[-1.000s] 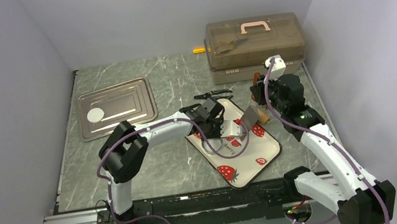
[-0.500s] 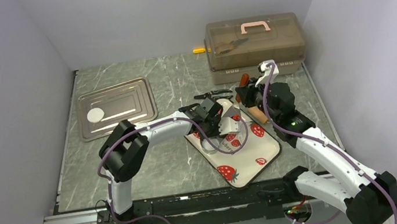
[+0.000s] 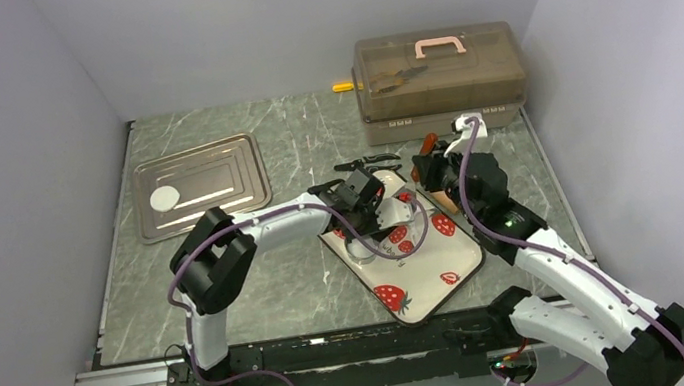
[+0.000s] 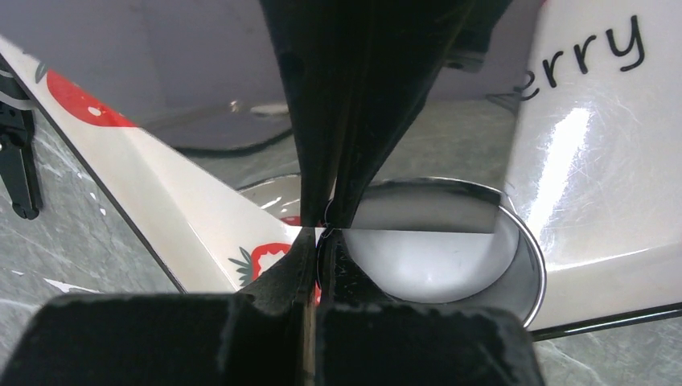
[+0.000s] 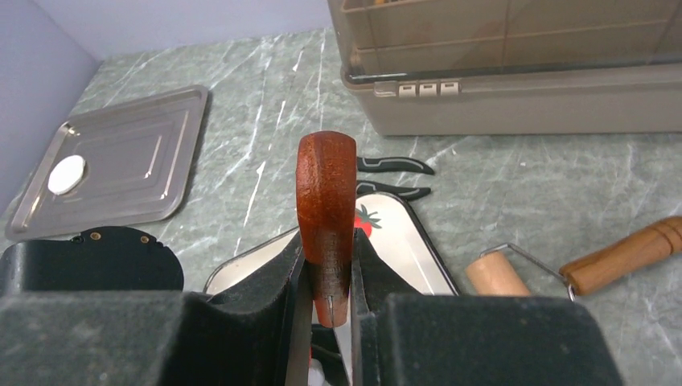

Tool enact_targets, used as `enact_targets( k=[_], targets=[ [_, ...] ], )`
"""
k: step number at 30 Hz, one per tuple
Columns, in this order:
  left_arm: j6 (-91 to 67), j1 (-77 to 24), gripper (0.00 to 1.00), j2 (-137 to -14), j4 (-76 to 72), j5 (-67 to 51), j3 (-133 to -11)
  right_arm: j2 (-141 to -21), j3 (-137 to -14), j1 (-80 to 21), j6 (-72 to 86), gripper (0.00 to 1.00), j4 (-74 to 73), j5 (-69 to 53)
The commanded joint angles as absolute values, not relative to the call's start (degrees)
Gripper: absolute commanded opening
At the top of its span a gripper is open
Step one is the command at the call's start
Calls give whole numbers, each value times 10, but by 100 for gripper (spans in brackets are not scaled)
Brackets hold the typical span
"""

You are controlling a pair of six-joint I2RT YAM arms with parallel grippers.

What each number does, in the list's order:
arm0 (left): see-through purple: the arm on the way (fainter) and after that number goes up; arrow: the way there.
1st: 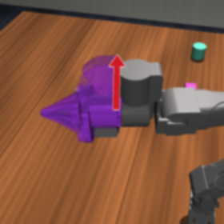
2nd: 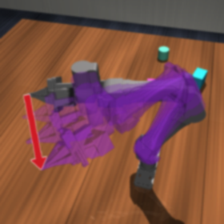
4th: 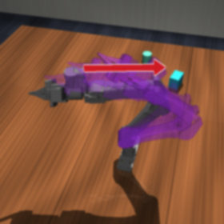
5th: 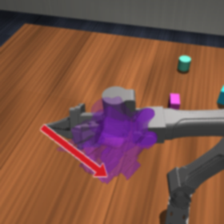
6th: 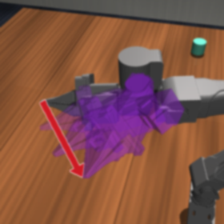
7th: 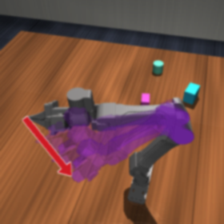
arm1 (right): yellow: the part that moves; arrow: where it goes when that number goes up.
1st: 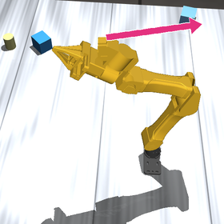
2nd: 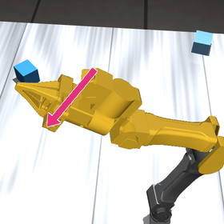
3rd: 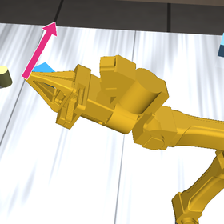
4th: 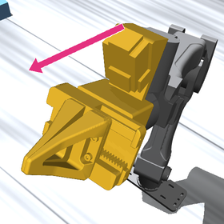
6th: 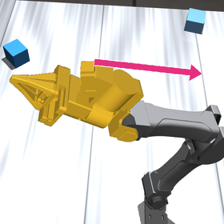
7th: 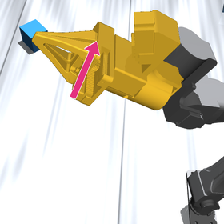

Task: Roll out the dumpling wrappers from the dough

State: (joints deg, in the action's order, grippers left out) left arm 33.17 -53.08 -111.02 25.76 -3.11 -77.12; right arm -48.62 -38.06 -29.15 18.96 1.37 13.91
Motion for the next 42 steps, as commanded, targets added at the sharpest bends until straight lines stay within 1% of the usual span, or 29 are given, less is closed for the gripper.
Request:
enact_targets(
  k=[1, 6, 13, 16, 20, 25, 30, 35, 40, 42],
  targets=[
    [314, -527, 0, -1116, 226, -2, -744, -482, -463, -288, 205, 0, -63, 163],
    [304, -527, 0, -1111, 218, -2, -733, -472, -494, -273, 209, 0, -78, 178],
    [280, -526, 0, -1109, 218, -2, -730, -458, -419, -272, 245, 0, -67, 199],
    [272, -526, 0, -1109, 218, -2, -727, -458, -385, -272, 250, 0, -24, 197],
    [271, -526, 0, -1110, 218, -2, -722, -467, -373, -271, 247, 0, -7, 212],
    [266, -526, 0, -1110, 221, -2, -726, -479, -370, -271, 258, 0, -4, 196],
    [266, -526, 0, -1112, 219, -2, -726, -466, -355, -270, 286, 0, 15, 192],
    [263, -526, 0, -1116, 220, -2, -731, -479, -319, -279, 333, 0, 40, 140],
    [257, -522, 0, -1122, 223, 54, -743, -505, -293, -319, 307, 0, 3, 187],
    [251, -514, 0, -1120, 225, 62, -747, -503, -296, -328, 272, 0, -36, 238]
  ],
)
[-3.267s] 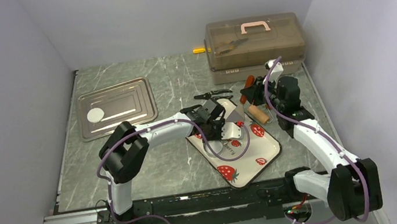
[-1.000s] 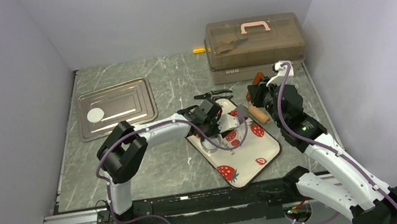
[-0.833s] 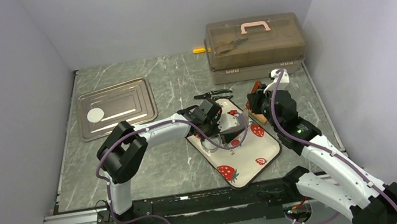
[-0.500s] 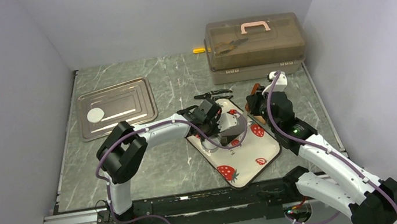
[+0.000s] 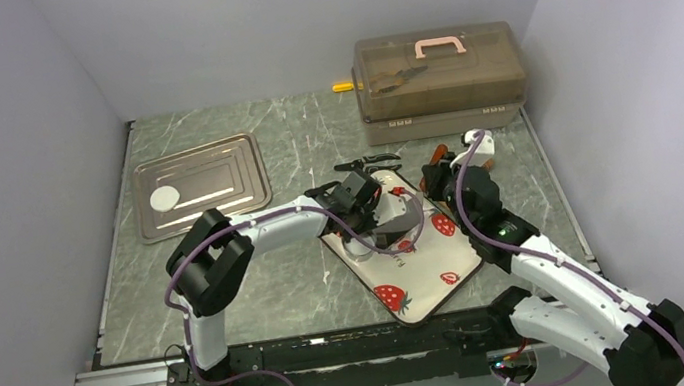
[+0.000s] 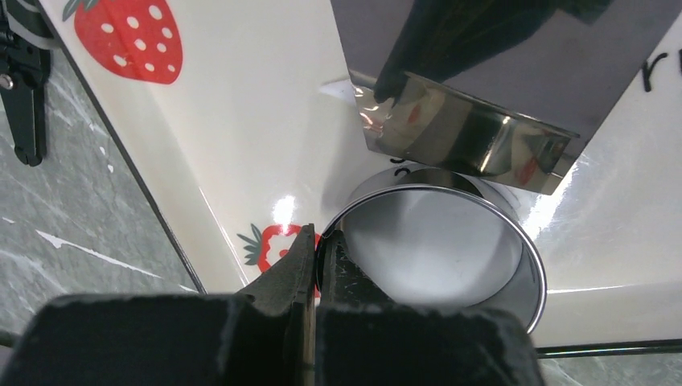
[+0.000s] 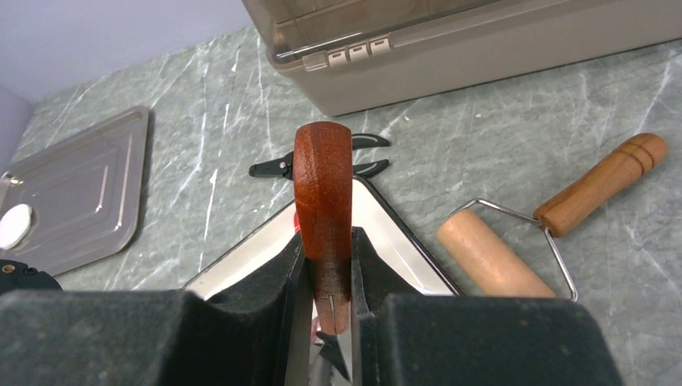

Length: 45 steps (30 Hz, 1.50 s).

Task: Roll out the dumpling wrappers from the dough

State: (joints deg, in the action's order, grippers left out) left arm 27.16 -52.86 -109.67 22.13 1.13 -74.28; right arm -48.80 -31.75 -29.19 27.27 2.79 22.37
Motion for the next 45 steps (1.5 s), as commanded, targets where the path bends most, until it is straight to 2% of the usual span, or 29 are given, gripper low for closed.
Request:
enact_targets(
  k=[1, 8, 14, 22, 30, 38, 45],
  targets=[
    [249, -509, 0, -1119, 223, 66, -748, -502, -300, -328, 258, 0, -54, 251],
    [258, -474, 0, -1121, 207, 81, -747, -484, -352, -326, 167, 0, -141, 378],
    [262, -469, 0, -1112, 199, 66, -731, -458, -383, -307, 106, 0, -157, 393],
    [230, -470, 0, -1121, 220, 34, -747, -480, -436, -306, 101, 0, -117, 115],
    [222, -469, 0, -1118, 221, 26, -742, -514, -436, -306, 164, 0, -37, 13],
    [215, -469, 0, -1123, 225, 18, -745, -582, -405, -307, 216, 0, 46, 42],
    [214, -470, 0, -1122, 225, 16, -743, -595, -395, -304, 228, 0, 48, 193]
  ],
)
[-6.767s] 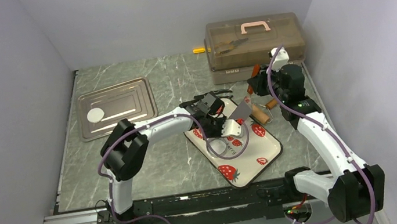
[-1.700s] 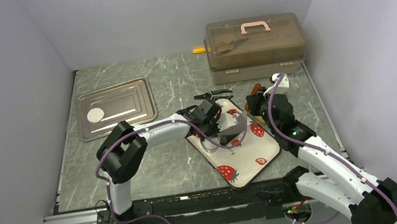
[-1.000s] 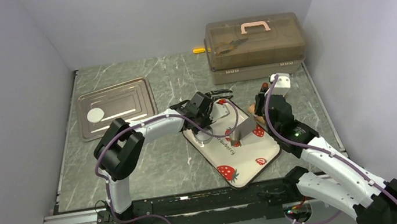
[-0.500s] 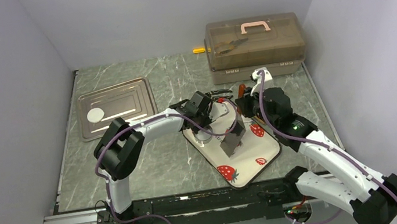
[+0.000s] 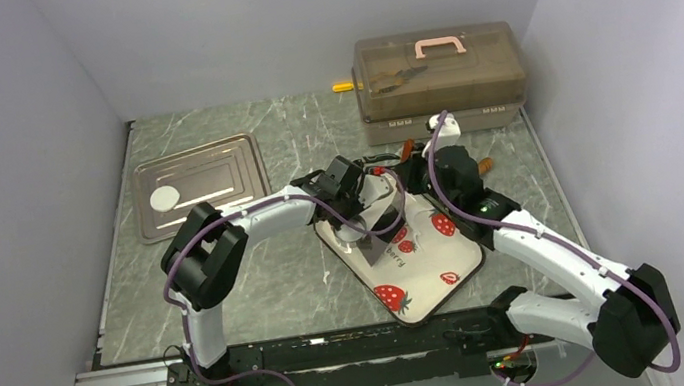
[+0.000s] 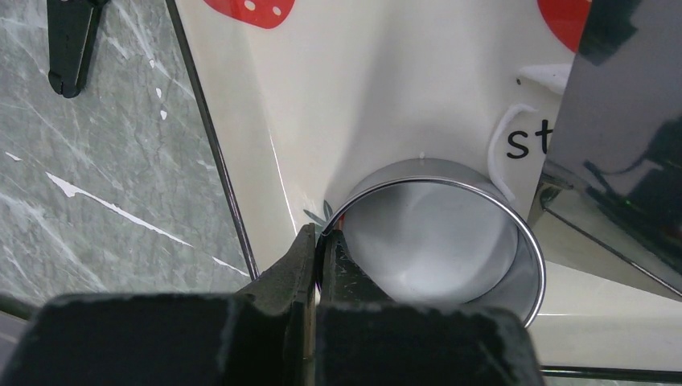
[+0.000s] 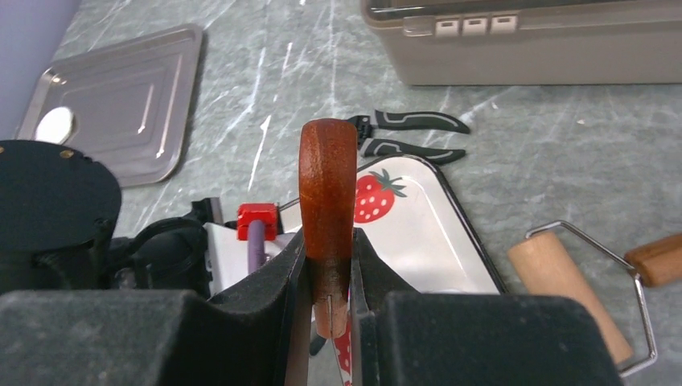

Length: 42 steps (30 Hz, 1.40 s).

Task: Roll out the dumpling wrappers from the dough

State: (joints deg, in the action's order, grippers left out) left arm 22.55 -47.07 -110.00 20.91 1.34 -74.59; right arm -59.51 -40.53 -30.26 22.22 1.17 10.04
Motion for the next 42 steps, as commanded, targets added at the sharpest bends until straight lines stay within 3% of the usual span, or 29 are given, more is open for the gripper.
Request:
enact_targets(
  k=[1, 10, 20, 31, 42],
  targets=[
    [215, -470, 0, -1122, 223, 16, -742, -596, -395, -303, 224, 0, 44, 218],
    [219, -476, 0, -1124, 221, 17, -738, -609, -408, -243, 210, 0, 21, 285],
    [225, -477, 0, -1113, 228, 15, -747, -572, -418, -144, 165, 0, 2, 237],
    [234, -462, 0, -1104, 246, 22, -763, -530, -468, -159, 196, 0, -4, 67],
    [221, -411, 0, -1083, 243, 9, -735, -628, -443, -298, 197, 0, 137, 144]
  ],
)
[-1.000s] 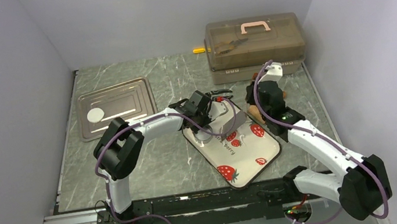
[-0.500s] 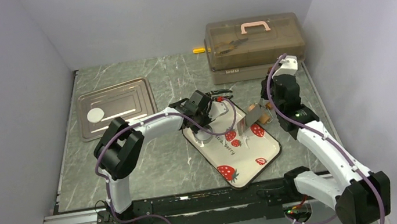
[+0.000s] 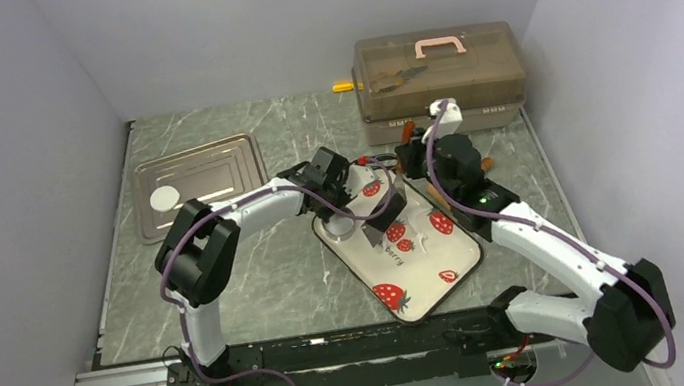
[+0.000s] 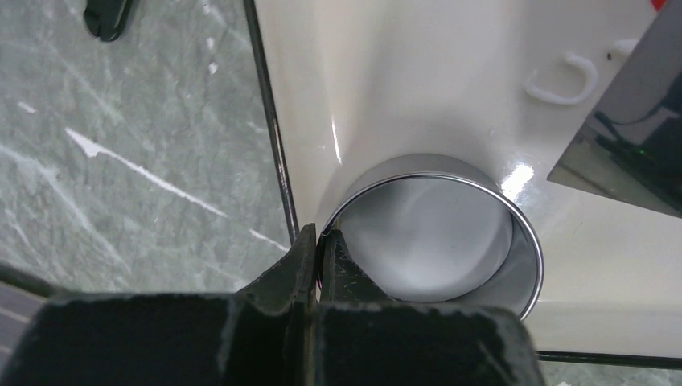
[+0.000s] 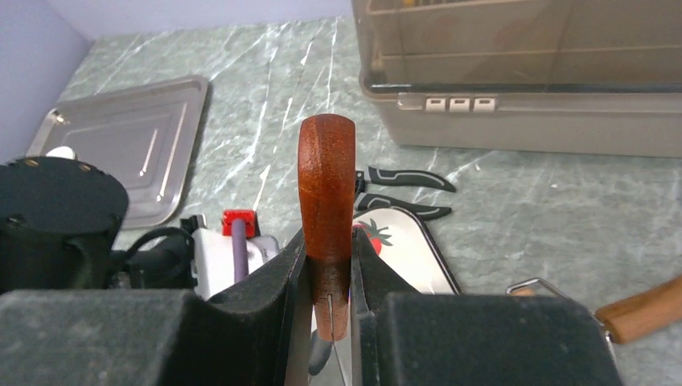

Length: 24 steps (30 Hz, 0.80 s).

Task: Roll out the dumpling wrappers from the dough

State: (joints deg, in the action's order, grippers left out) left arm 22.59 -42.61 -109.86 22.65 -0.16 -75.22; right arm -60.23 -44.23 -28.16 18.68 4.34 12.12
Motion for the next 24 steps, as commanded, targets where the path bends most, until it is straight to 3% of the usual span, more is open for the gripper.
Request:
enact_targets(
  k=[1, 9, 20, 24],
  targets=[
    [220, -411, 0, -1083, 243, 6, -734, -634, -435, -305, 189, 0, 148, 153],
    [216, -411, 0, -1091, 242, 5, -742, -642, -353, -337, 46, 0, 174, 267],
    [215, -411, 0, -1096, 233, -9, -744, -455, -280, -343, -172, 0, 103, 409],
    [215, -411, 0, -1098, 232, -9, -743, -422, -293, -331, -180, 0, 78, 366]
  ],
)
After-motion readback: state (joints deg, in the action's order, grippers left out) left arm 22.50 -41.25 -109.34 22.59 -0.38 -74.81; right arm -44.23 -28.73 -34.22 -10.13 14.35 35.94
